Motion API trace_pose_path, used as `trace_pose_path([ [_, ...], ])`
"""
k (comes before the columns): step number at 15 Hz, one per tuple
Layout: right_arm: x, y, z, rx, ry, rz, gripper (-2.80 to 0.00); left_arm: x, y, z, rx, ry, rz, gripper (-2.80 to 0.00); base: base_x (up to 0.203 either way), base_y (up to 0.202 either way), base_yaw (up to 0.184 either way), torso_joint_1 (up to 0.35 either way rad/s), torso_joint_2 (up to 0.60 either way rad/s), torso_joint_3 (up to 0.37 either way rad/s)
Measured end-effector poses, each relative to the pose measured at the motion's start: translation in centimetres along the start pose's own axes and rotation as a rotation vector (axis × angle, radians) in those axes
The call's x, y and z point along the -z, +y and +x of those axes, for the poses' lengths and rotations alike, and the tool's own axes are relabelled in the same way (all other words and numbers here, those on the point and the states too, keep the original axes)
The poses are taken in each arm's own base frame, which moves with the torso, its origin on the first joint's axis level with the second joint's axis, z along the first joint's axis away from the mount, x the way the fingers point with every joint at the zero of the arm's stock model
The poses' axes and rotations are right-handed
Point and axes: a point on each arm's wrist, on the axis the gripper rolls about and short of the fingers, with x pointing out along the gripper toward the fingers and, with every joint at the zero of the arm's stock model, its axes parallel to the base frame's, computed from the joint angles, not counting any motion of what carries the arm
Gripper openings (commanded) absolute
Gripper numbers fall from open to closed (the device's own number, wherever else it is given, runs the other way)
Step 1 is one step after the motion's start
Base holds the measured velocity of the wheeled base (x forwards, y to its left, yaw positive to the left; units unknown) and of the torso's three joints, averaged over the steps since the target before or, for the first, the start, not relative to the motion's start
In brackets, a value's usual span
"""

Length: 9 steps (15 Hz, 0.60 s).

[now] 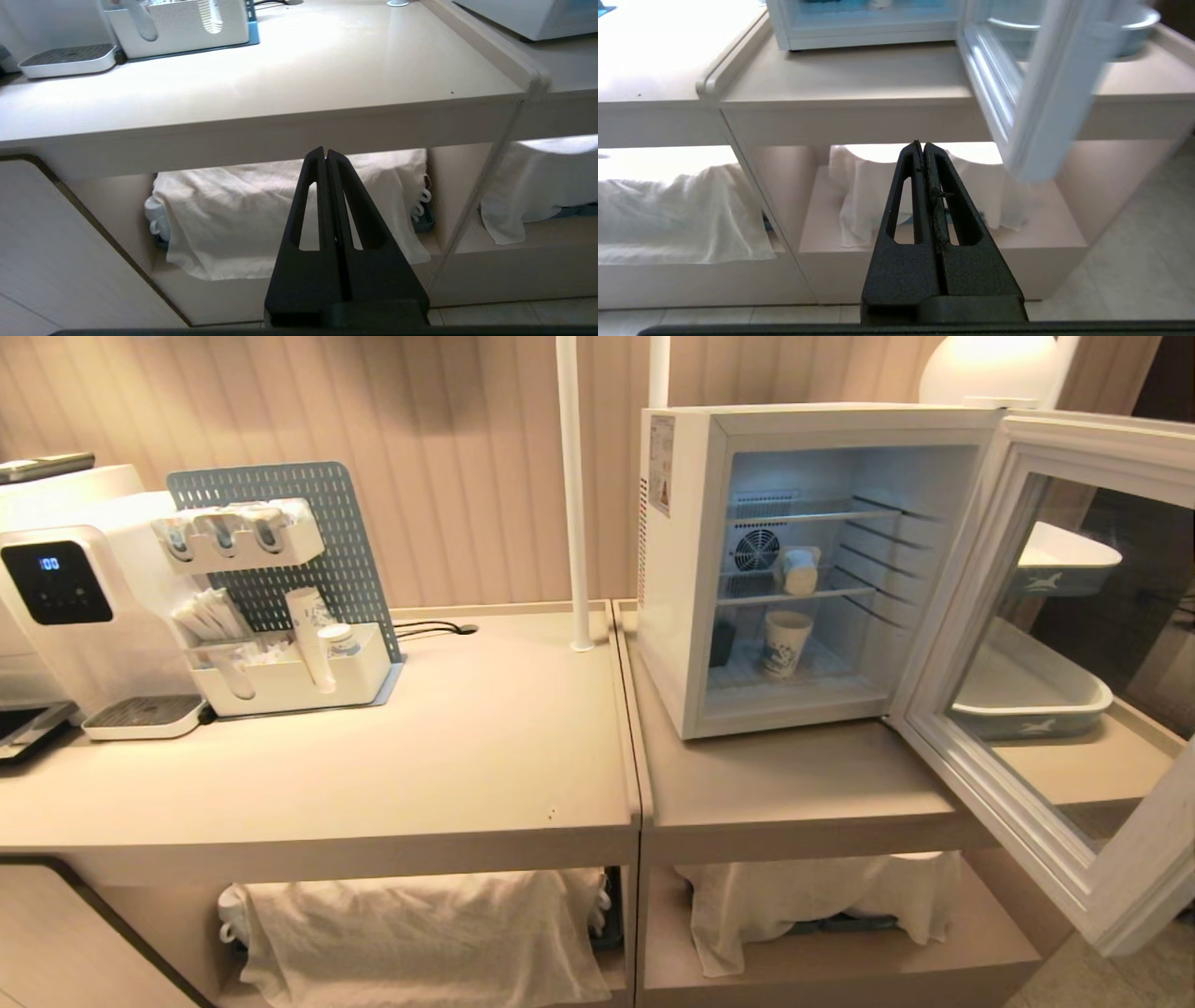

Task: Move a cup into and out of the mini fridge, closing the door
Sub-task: Take the yoghurt out of the freezer

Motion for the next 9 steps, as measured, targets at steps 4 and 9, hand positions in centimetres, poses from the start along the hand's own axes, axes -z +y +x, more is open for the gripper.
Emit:
trace_pose_path([
  [4,0.00,0.00,0.00,0.000,-0.001,0.002,-2.80,-0.01,0.00,0.00,-0.001,0.000,0.000,-2.80,0.193,0.000,0.000,0.003,0.00,0.002],
  [9,0.03,0.00,0.00,-0.002,0.002,0.001,-2.80,-0.01,0.00,0.00,0.001,-0.001,0.000,-2.80,0.193,0.000,0.001,0.003,0.00,0.002],
])
